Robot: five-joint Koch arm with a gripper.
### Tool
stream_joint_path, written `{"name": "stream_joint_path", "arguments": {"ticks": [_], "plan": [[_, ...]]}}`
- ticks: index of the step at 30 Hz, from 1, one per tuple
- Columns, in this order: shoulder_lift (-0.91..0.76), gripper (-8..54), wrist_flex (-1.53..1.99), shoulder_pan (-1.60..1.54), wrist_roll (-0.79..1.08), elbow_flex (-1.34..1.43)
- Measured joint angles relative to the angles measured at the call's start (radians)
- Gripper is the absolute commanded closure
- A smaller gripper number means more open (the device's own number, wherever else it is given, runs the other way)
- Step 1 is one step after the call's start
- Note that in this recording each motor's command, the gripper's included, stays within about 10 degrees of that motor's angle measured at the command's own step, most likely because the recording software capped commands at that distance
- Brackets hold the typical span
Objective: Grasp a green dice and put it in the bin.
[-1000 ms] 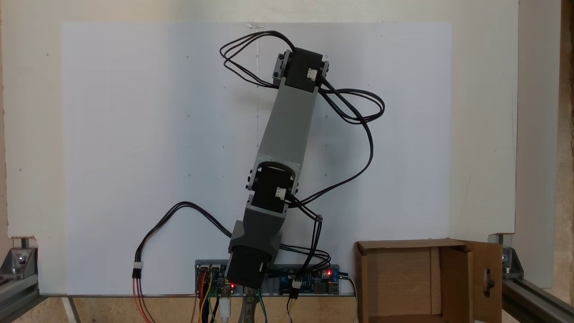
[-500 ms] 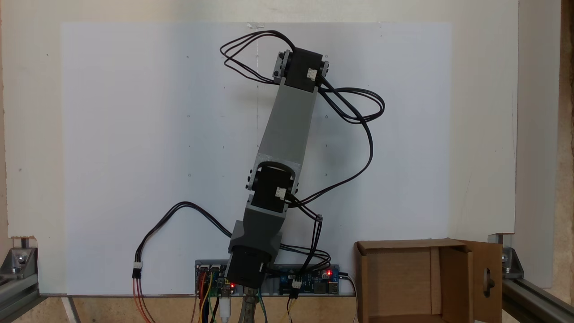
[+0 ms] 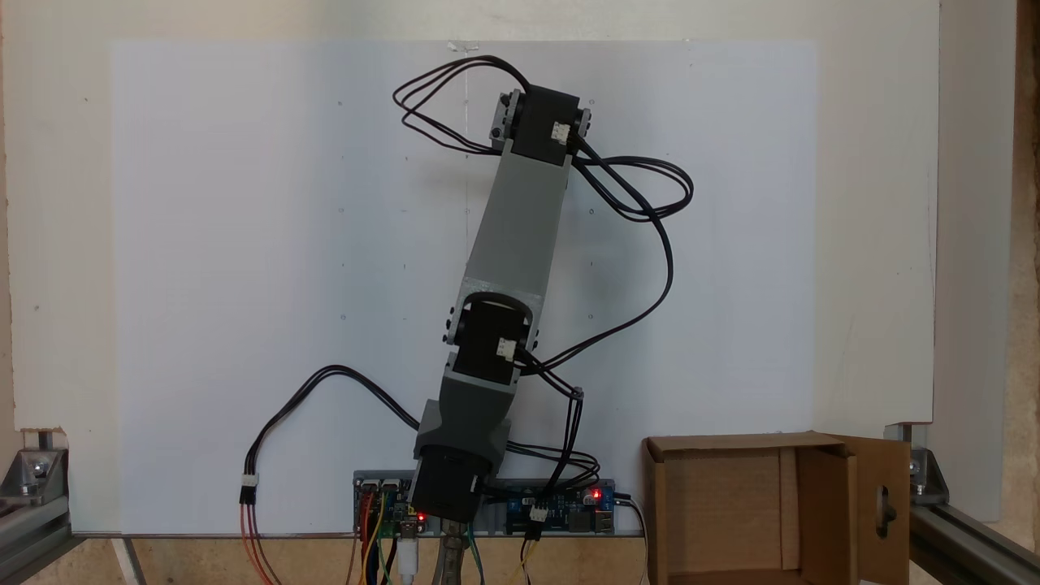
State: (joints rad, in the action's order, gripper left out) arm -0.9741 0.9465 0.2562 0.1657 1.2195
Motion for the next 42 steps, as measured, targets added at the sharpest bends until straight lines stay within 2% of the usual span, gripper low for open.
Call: {"name": "stream_joint_path", "arguments": {"ticks": [32,42], "plan": [[0.014,2.6,0.0,0.0,0.002,0.0],[0.025,6.7,0.0,0.0,0.002,0.0]]}}
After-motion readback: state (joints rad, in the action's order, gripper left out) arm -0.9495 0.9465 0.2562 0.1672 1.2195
